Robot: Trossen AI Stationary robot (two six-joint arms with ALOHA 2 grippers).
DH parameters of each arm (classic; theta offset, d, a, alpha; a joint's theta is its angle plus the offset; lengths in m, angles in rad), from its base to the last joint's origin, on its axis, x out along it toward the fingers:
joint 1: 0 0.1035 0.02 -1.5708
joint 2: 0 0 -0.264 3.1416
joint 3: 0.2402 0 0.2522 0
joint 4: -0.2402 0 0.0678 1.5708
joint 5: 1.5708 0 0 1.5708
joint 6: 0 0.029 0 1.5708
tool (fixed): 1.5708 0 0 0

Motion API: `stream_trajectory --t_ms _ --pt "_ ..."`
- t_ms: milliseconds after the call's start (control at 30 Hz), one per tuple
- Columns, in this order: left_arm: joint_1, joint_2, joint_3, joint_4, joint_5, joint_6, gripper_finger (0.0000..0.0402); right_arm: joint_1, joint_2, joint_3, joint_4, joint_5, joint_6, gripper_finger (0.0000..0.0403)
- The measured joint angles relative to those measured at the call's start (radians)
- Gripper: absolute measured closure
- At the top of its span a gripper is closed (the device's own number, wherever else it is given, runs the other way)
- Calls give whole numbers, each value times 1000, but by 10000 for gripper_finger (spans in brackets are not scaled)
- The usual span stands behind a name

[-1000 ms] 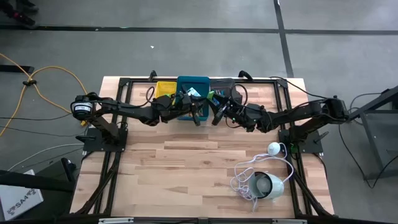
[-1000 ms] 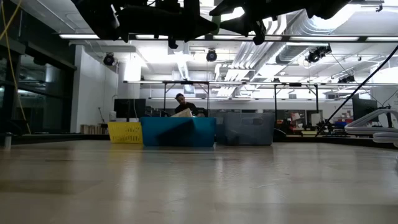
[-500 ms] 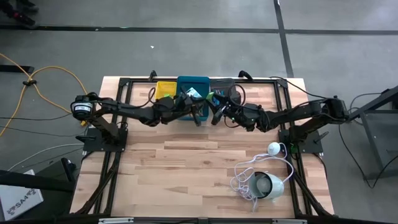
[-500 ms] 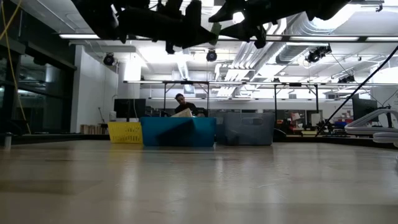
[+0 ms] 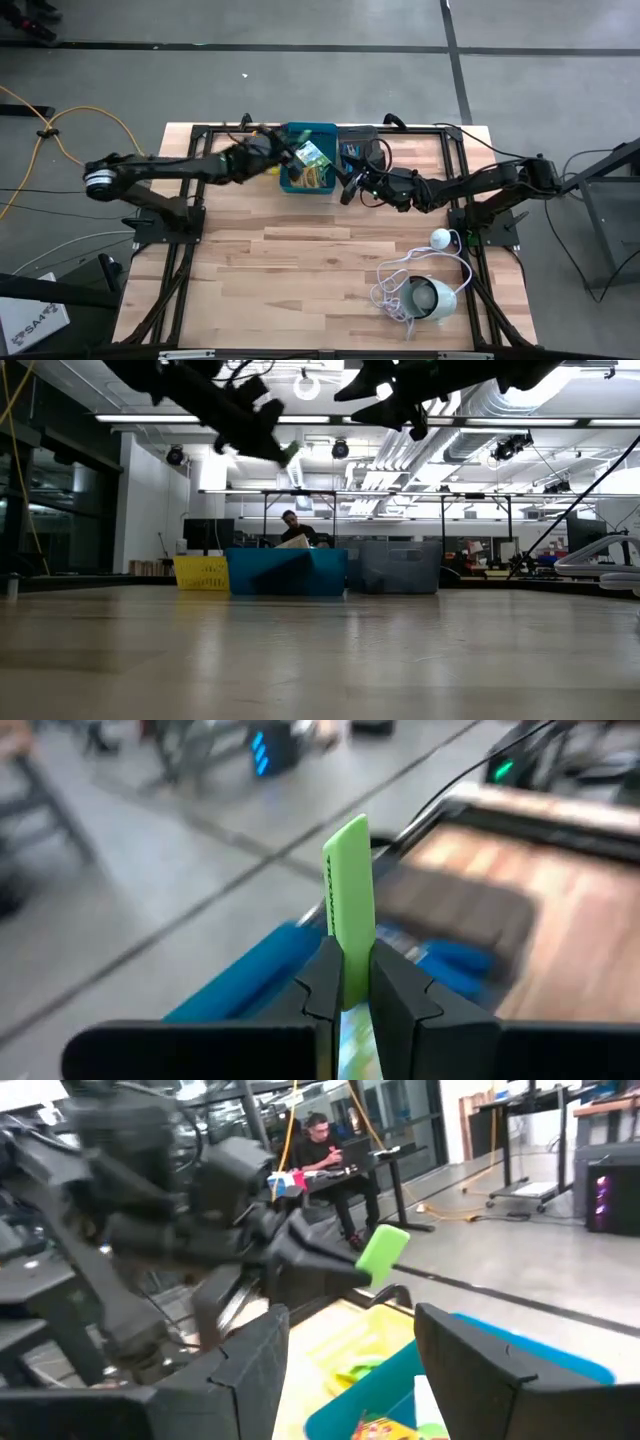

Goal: Pick & Place School Supplies
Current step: Put the green eraser into the yellow bin

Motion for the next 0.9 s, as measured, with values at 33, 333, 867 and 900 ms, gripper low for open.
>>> stream_trajectory --t_ms 33,333,867,900 --pt "22 -31 0 -69 0 -23 376 4 0 0 0 -4 6 195" --pt "261 -179 0 -508 123 -179 373 24 0 0 -20 -9 42 195" --pt "442 127 -2 -572 304 -231 372 46 0 0 -21 -35 52 196" --pt "442 144 -2 -570 301 -232 372 46 0 0 -21 -35 52 196"
